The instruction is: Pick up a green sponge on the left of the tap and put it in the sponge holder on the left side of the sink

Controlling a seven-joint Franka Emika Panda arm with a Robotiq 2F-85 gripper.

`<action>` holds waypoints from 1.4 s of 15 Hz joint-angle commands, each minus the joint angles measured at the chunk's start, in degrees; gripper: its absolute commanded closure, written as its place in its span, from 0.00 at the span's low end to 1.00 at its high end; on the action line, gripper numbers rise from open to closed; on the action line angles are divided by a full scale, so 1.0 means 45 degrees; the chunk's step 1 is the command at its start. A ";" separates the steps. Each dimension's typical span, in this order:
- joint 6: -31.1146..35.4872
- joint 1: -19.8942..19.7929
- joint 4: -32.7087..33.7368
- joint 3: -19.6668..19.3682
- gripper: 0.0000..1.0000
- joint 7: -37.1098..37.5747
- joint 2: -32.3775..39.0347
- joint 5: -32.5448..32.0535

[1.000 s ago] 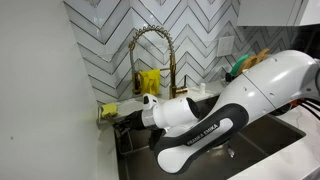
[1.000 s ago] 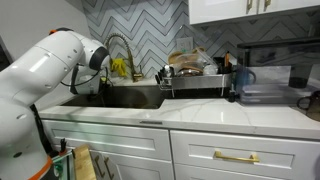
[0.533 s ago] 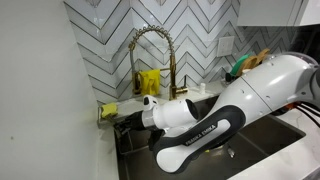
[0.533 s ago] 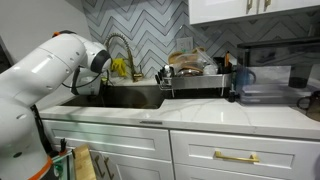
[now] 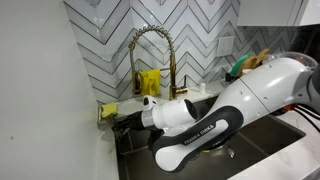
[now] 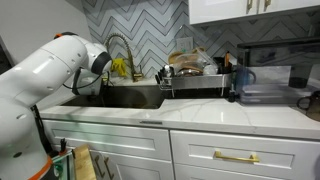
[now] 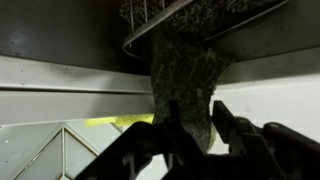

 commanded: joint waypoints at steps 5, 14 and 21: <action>-0.0454 -0.0175 0.0323 0.0449 0.00 -0.0125 0.0520 -0.0404; -0.2184 -0.0096 0.0063 0.0206 0.00 0.0231 -0.0367 0.0245; -0.3795 0.0018 -0.0216 0.0091 0.00 0.0062 -0.1595 0.1195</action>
